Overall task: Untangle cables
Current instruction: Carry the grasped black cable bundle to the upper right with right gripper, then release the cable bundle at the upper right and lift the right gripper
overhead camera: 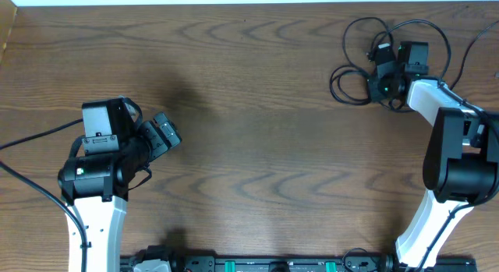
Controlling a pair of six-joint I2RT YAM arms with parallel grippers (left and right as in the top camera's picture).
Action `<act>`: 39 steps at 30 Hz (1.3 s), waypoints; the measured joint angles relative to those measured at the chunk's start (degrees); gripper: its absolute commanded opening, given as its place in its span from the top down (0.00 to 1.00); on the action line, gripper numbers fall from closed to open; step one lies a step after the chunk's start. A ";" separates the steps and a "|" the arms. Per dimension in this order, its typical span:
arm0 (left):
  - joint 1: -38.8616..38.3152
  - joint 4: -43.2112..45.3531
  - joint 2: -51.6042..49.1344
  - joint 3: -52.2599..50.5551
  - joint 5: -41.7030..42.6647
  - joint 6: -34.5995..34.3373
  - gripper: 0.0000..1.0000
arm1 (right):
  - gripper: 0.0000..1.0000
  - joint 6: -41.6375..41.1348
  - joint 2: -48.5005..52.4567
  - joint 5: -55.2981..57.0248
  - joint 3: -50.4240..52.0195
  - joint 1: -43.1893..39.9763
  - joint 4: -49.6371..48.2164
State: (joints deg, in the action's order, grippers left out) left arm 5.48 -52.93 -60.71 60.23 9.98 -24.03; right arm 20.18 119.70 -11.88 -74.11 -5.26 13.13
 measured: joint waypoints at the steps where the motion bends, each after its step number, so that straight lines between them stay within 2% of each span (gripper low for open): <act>1: 0.00 0.00 0.00 0.00 0.00 0.00 0.01 | 0.99 0.76 -0.17 -0.15 0.00 0.00 0.63; 8: 0.00 0.00 0.00 0.00 0.00 0.00 0.01 | 0.98 3.10 -1.49 -2.95 0.31 -0.02 2.93; 9: 0.00 0.00 0.00 0.00 0.00 0.00 0.01 | 0.93 3.21 -2.05 -3.67 0.46 0.00 3.45; 11: 0.00 0.00 0.00 0.00 0.00 0.00 0.01 | 0.92 3.56 -3.45 -4.79 0.61 0.00 4.35; 17: 0.00 0.00 0.00 0.00 0.00 0.00 0.01 | 0.92 5.03 -7.72 -5.70 0.61 0.00 7.67; 18: 0.00 0.00 0.00 0.00 0.00 0.00 0.01 | 0.83 5.22 -8.15 -5.75 0.61 0.00 7.98; 21: 0.00 0.00 0.00 0.00 0.00 0.02 0.01 | 0.43 5.73 -9.03 -5.92 0.61 0.00 8.85; 24: 0.00 0.00 0.00 0.00 0.00 0.00 0.01 | 0.14 6.01 -10.12 -6.12 0.66 0.00 8.68; 25: 0.00 0.00 0.00 0.00 0.00 0.00 0.01 | 0.01 6.32 -10.60 -6.14 0.68 0.00 8.15; 31: 0.00 0.00 0.00 0.00 0.00 0.00 0.01 | 0.01 5.31 -15.21 -6.25 0.70 0.02 3.32; 39: 0.00 0.00 0.00 0.00 0.00 0.00 0.01 | 0.01 -2.29 -24.98 -7.74 0.83 0.04 -8.85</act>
State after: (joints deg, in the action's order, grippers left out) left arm 5.48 -52.93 -60.71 60.23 9.98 -24.03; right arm 17.89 94.72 -19.62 -73.28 -5.21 4.27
